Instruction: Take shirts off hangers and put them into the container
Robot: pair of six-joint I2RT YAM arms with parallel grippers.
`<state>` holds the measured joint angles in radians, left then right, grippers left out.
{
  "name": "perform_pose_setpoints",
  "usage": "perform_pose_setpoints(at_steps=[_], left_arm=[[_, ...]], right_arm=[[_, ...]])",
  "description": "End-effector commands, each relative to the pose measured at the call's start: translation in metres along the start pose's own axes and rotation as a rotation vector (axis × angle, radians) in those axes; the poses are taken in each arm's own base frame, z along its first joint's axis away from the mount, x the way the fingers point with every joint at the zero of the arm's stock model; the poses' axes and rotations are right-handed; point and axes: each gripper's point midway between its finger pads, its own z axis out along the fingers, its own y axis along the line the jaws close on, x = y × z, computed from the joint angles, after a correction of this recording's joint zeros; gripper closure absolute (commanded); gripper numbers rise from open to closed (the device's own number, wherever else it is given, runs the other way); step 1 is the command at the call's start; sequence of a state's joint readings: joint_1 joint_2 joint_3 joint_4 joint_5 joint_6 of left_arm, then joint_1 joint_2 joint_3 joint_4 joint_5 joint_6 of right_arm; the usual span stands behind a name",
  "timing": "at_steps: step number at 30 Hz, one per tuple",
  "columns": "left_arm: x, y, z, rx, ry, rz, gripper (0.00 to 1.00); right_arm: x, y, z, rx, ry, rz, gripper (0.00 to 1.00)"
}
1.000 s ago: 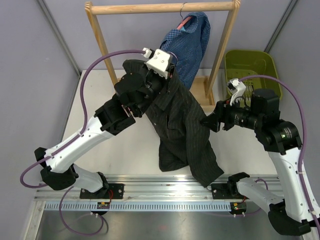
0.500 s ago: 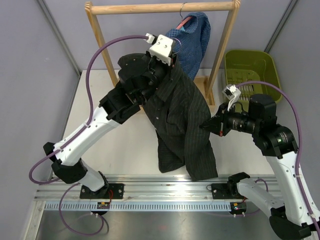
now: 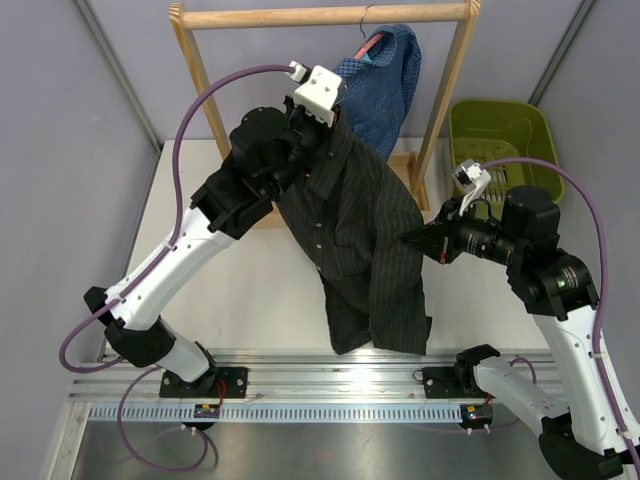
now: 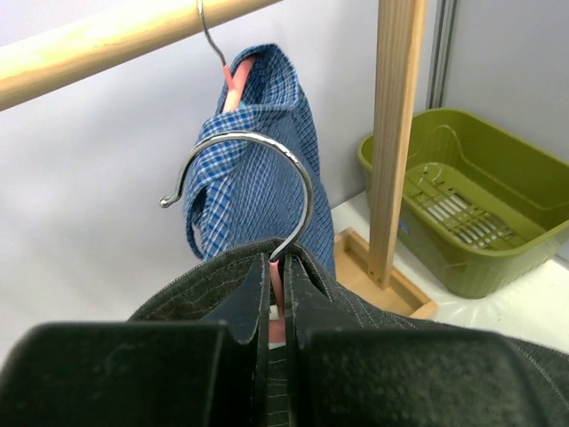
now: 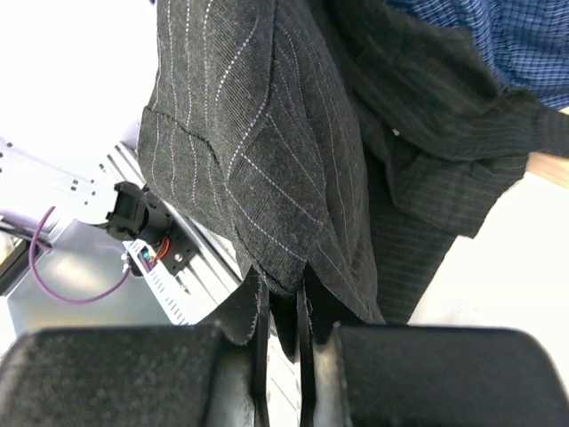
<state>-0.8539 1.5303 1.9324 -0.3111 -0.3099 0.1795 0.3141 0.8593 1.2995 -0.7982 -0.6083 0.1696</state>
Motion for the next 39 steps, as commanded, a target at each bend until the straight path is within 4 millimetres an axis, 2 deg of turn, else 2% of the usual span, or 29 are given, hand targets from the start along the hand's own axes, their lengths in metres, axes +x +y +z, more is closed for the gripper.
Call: perform_pose_setpoints(at_steps=[1,2,3,6,7,8,13,16,17,18,19,20,23,25,29,30,31,32,34,39], left_arm=[[-0.092,0.124,-0.065,-0.386,-0.248,0.084,1.00],[-0.096,0.129,-0.069,-0.402,-0.254,0.082,1.00],[-0.097,0.133,-0.074,-0.411,-0.257,0.080,1.00],[-0.096,0.139,-0.078,-0.422,-0.264,0.079,1.00],[-0.096,0.139,-0.078,-0.422,-0.266,0.075,1.00],[-0.096,0.139,-0.078,-0.423,-0.265,0.077,1.00],[-0.101,0.149,-0.084,-0.470,-0.280,0.084,1.00],[-0.107,0.157,-0.093,-0.497,-0.293,0.096,1.00],[-0.106,0.160,-0.094,-0.509,-0.296,0.103,1.00],[-0.107,0.161,-0.097,-0.512,-0.302,0.101,1.00],[-0.106,0.163,-0.098,-0.519,-0.303,0.103,1.00],[-0.105,0.164,-0.102,-0.522,-0.305,0.103,1.00],[-0.107,0.166,-0.107,-0.526,-0.313,0.094,1.00],[-0.108,0.165,-0.106,-0.517,-0.322,0.081,1.00],[-0.108,0.161,-0.103,-0.493,-0.318,0.065,1.00],[-0.108,0.159,-0.101,-0.482,-0.320,0.063,1.00],[-0.108,0.159,-0.101,-0.478,-0.322,0.052,1.00],[-0.106,0.157,-0.099,-0.467,-0.313,0.047,1.00],[-0.105,0.150,-0.095,-0.427,-0.317,0.019,1.00],[-0.092,0.127,-0.080,-0.309,-0.282,-0.050,1.00]], right_arm=[[0.023,-0.004,-0.019,0.087,0.073,0.065,1.00],[0.022,-0.003,-0.020,0.087,0.072,0.063,1.00],[0.022,-0.003,-0.019,0.084,0.074,0.067,0.90],[0.022,-0.002,-0.016,0.070,0.085,0.074,0.88],[0.024,-0.002,-0.015,0.067,0.094,0.082,0.92],[0.025,-0.002,-0.015,0.066,0.096,0.083,1.00],[0.027,-0.005,-0.020,0.101,0.095,0.080,1.00],[0.017,-0.010,-0.032,0.173,0.033,0.073,1.00],[0.012,-0.017,-0.036,0.230,0.001,0.070,0.95],[0.004,-0.016,-0.043,0.252,-0.038,0.064,0.85],[-0.003,-0.014,-0.050,0.271,-0.081,0.062,0.81],[-0.009,-0.020,-0.057,0.325,-0.118,0.061,0.68],[-0.016,-0.016,-0.064,0.332,-0.147,0.059,0.63],[-0.009,-0.015,-0.055,0.297,-0.097,0.078,0.58],[0.004,-0.008,-0.035,0.197,-0.036,0.111,0.61],[0.009,-0.008,-0.029,0.171,-0.021,0.125,0.55],[0.006,-0.004,-0.023,0.129,-0.031,0.128,0.49],[0.009,0.006,-0.020,0.065,-0.011,0.134,0.44],[0.011,0.007,-0.012,0.026,0.006,0.139,0.36],[0.003,0.013,-0.006,-0.033,-0.004,0.111,0.27]])
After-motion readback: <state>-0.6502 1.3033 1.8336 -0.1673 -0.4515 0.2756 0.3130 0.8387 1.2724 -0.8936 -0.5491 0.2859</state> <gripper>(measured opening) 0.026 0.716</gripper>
